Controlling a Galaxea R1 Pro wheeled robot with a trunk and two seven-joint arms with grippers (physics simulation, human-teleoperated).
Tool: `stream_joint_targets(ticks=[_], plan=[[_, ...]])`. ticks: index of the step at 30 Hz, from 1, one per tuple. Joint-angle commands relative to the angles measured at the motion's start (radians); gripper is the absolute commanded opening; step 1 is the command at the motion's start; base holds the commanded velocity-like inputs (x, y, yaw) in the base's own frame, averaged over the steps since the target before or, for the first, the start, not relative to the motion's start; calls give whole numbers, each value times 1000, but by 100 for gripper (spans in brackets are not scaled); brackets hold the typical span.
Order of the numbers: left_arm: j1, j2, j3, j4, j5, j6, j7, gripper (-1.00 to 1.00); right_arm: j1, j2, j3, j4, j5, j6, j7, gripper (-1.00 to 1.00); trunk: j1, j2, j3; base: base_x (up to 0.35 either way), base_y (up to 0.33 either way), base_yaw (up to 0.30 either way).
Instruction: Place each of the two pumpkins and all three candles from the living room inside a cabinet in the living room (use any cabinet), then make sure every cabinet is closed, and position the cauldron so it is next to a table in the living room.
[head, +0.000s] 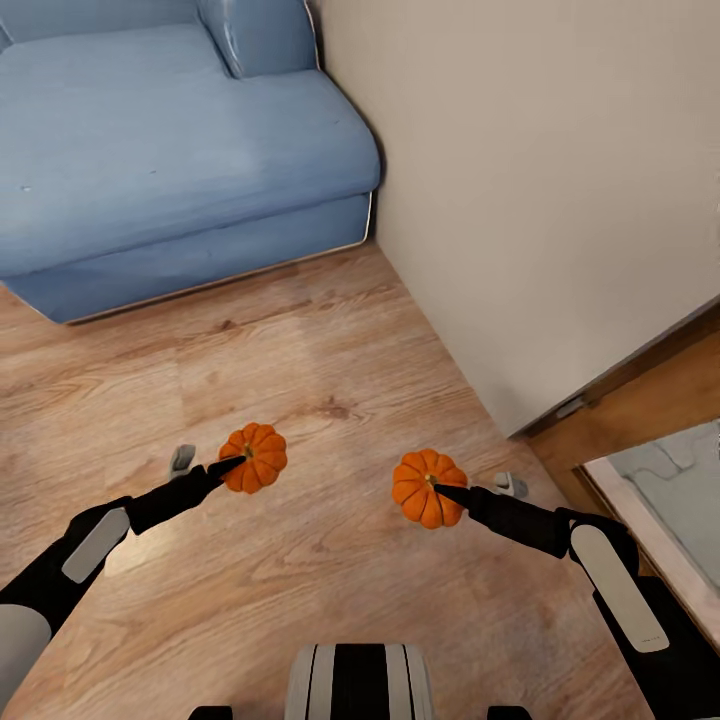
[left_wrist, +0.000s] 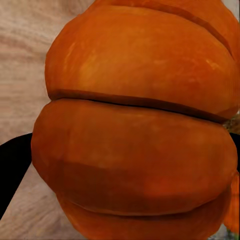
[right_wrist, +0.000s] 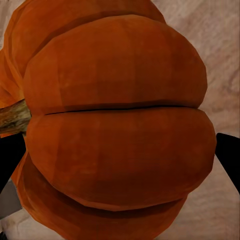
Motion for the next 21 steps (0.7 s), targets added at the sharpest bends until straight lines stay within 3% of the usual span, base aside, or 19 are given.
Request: stream_joint_targets(ticks=[1, 9, 21], plan=[[0, 2, -1, -12, 8, 34, 3, -100, 0, -1, 0, 0, 8, 2, 8, -100, -1, 0, 3, 0, 0, 0], [0, 22, 4, -47, 11, 160, 7, -100, 0, -1, 0, 0, 10, 1, 9, -100, -4, 2, 34, 0, 0, 0], [0, 30, 4, -80, 15, 271, 2, -100, 0, -1, 0, 0, 4, 1, 9, -100, -10, 5, 81, 0, 0, 0]])
